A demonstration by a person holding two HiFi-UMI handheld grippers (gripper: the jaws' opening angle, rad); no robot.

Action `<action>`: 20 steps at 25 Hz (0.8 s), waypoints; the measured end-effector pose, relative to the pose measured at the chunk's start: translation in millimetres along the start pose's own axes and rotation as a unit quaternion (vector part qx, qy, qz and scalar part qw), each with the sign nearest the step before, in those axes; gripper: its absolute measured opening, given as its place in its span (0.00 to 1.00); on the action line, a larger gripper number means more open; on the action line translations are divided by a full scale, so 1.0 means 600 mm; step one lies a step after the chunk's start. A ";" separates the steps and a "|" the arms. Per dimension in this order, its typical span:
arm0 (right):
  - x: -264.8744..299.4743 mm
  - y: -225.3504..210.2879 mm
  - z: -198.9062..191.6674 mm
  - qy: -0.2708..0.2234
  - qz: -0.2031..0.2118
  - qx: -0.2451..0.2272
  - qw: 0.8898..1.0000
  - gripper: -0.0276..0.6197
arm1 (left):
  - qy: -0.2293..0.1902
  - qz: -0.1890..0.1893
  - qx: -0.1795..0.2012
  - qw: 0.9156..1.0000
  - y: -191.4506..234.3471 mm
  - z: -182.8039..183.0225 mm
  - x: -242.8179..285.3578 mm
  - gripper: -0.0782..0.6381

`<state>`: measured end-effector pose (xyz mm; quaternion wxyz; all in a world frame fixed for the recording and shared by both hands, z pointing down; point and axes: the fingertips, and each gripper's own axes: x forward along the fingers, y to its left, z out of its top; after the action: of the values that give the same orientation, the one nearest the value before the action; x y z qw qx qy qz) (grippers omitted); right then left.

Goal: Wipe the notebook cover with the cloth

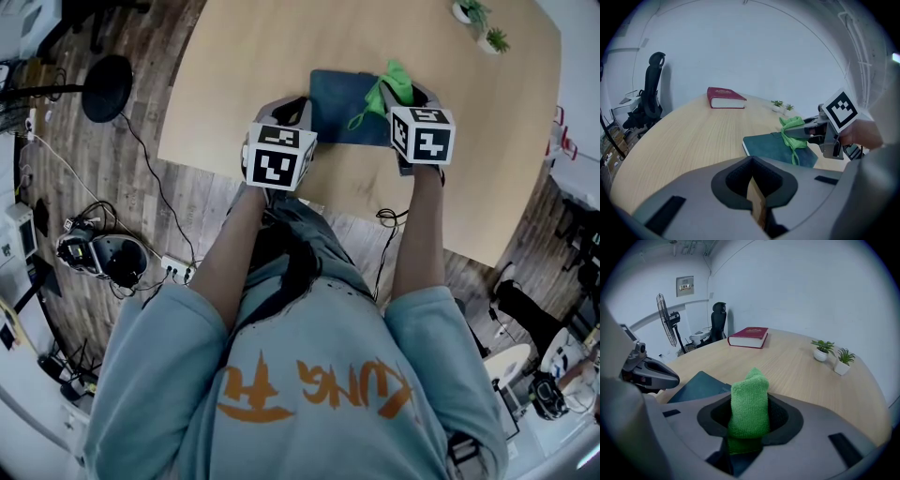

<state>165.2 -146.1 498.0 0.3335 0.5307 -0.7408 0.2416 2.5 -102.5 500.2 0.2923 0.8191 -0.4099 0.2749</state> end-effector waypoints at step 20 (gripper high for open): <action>-0.040 -0.134 -0.050 -0.008 -0.115 0.089 0.989 0.26 | -0.011 -0.009 0.007 1.000 -0.009 0.016 -0.005 0.13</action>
<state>253.6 -135.4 500.1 0.3051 0.6416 -0.6530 0.2623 7.7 -105.1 490.4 0.2847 0.8280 -0.4035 0.2657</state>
